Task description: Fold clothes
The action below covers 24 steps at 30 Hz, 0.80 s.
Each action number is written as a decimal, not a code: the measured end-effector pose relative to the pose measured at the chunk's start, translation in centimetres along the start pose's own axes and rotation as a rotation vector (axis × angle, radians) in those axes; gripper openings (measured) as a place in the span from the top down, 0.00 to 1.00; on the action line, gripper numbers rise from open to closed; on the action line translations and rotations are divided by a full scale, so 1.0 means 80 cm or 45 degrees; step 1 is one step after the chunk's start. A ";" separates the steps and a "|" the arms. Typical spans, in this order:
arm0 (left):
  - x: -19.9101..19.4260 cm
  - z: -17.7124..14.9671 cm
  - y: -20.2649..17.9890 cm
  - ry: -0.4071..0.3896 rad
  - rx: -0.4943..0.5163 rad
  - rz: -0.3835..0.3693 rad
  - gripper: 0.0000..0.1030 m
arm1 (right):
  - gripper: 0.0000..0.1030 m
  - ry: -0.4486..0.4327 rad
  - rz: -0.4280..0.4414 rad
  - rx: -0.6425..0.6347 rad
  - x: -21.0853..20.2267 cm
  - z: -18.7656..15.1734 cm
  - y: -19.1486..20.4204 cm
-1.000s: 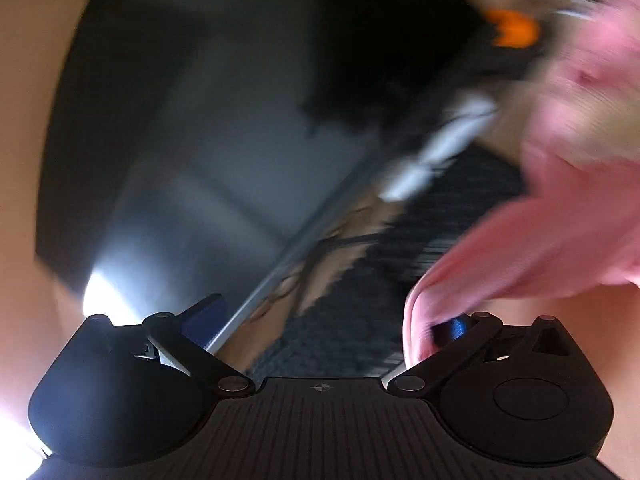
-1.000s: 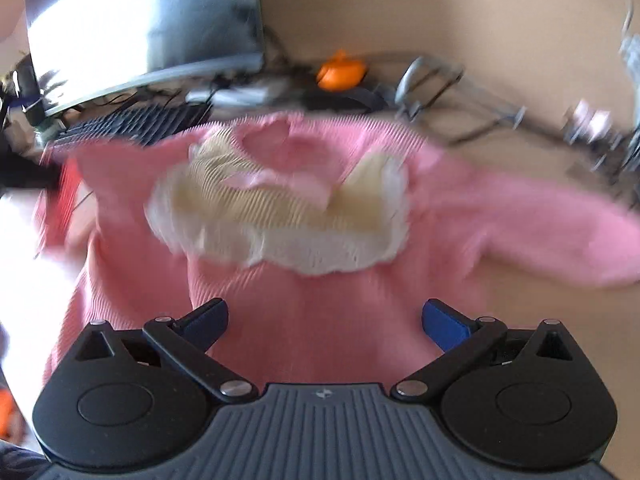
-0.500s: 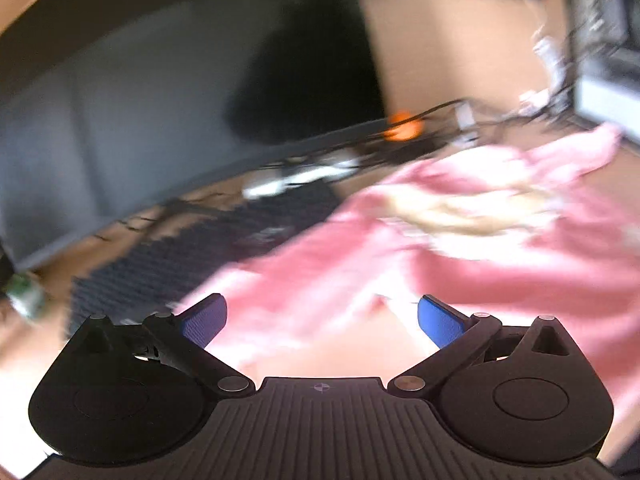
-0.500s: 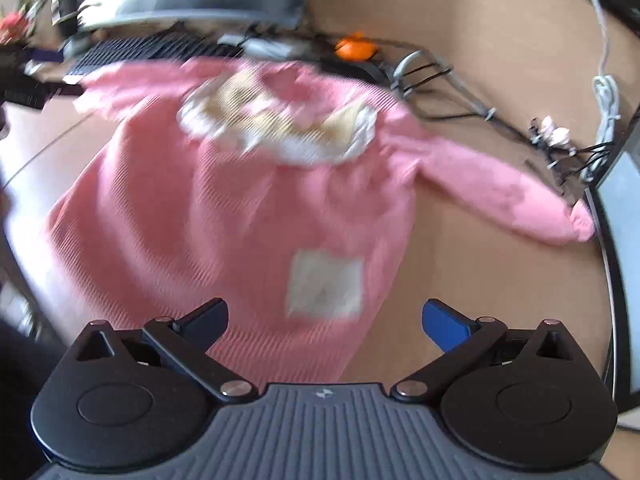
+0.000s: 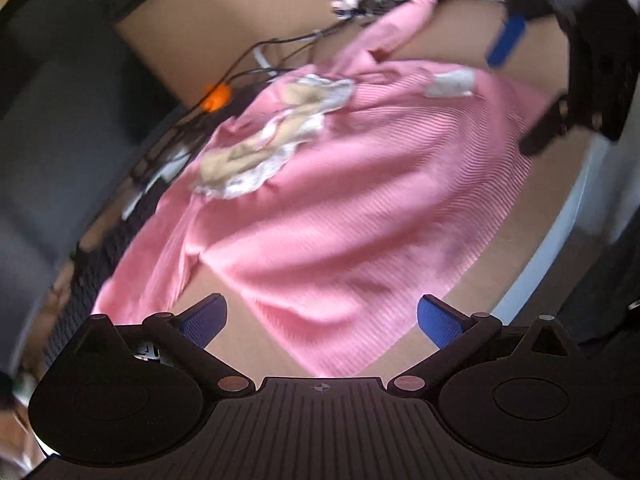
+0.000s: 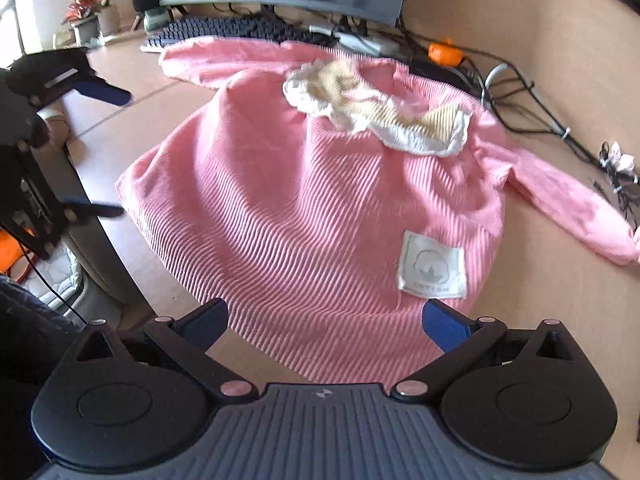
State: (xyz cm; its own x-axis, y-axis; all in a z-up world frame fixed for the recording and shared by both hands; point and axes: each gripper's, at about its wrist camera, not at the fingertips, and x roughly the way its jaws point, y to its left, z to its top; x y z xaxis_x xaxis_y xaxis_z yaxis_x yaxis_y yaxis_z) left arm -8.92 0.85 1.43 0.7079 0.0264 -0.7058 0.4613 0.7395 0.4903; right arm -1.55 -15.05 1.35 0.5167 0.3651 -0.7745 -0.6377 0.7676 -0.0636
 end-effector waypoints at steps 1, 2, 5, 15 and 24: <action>0.004 0.004 -0.006 0.008 0.024 -0.001 0.00 | 0.00 -0.017 -0.004 0.001 -0.004 -0.001 -0.001; 0.010 0.008 -0.011 0.021 0.051 0.008 0.00 | 0.00 -0.032 -0.003 0.014 -0.007 -0.002 -0.003; 0.025 0.016 -0.021 0.031 0.139 0.086 0.00 | 0.00 -0.065 0.026 0.039 -0.007 -0.005 0.000; 0.020 0.072 0.080 -0.076 -0.355 0.375 0.00 | 0.00 -0.135 0.084 -0.157 0.040 0.021 0.058; 0.004 0.018 0.024 0.012 -0.052 -0.010 0.00 | 0.00 -0.083 0.158 -0.105 0.027 0.023 0.028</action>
State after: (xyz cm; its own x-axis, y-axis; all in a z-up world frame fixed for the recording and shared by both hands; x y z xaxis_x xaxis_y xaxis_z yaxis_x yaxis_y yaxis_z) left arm -7.04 1.32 2.91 0.6994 0.0268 -0.7142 0.4441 0.7666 0.4637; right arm -0.82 -11.53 0.69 0.4652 0.4899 -0.7372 -0.7425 0.6695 -0.0236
